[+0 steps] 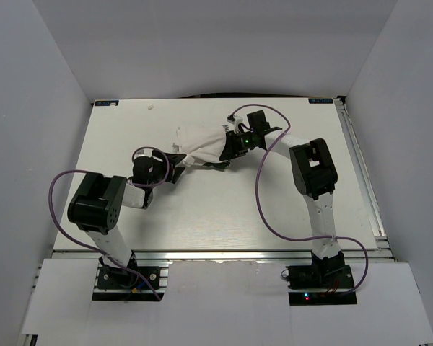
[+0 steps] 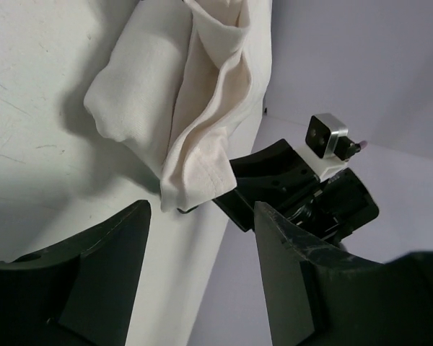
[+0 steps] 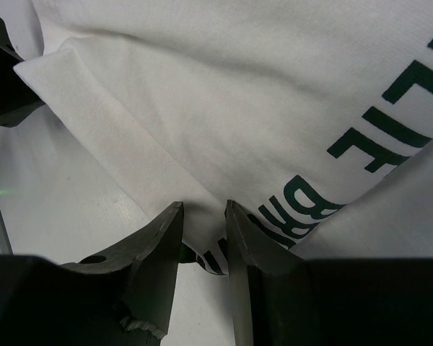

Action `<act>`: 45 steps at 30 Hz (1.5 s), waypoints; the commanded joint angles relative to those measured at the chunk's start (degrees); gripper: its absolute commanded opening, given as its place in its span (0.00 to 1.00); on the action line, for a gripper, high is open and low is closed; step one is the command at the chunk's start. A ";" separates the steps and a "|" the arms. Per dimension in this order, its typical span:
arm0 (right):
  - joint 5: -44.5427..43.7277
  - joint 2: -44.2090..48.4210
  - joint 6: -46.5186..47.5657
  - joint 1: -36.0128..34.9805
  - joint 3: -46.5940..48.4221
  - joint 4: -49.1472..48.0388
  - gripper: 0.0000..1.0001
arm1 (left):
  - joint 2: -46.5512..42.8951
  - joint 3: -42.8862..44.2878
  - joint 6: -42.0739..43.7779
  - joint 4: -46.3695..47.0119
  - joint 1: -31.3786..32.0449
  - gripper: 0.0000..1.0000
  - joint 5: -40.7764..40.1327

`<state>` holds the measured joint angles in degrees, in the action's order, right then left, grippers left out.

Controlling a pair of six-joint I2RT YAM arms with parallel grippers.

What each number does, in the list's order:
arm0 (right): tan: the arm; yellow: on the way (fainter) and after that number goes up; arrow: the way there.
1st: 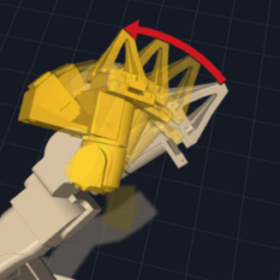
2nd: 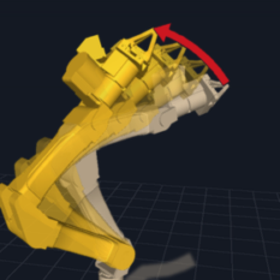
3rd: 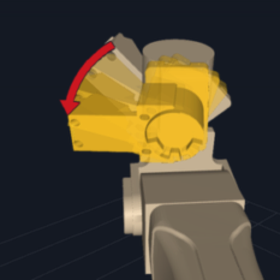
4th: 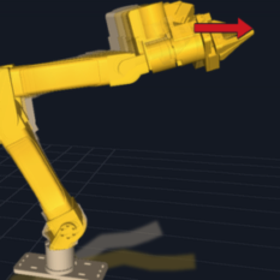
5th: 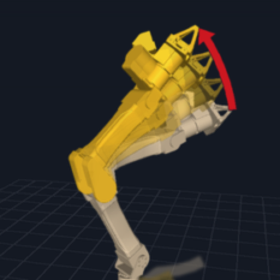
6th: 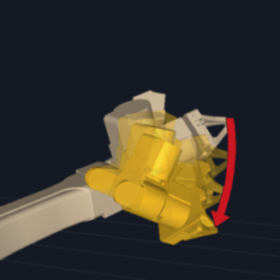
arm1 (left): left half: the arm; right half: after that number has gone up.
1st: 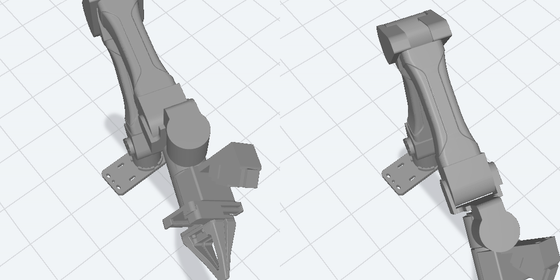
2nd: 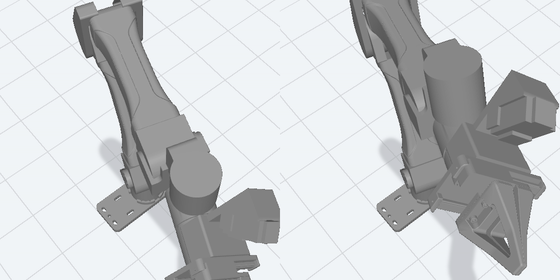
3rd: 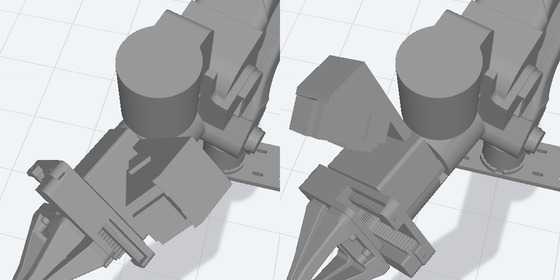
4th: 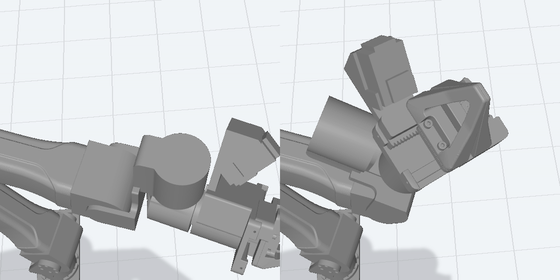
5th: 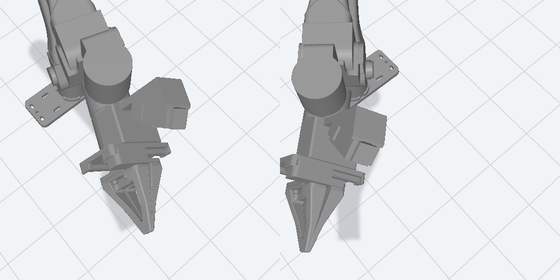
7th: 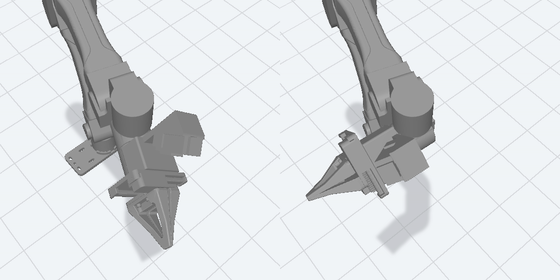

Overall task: Fold and stack the t-shirts
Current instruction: Fold the tshirt

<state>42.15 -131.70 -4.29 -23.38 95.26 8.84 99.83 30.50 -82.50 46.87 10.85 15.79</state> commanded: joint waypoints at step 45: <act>-1.02 -0.93 -0.89 0.44 0.98 1.09 0.37 | 13.19 11.51 -17.26 2.79 2.51 0.60 0.20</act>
<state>42.11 -131.70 -4.80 -23.27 95.26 8.84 112.68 39.90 -98.78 48.51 12.88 15.46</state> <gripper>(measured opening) 0.373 0.610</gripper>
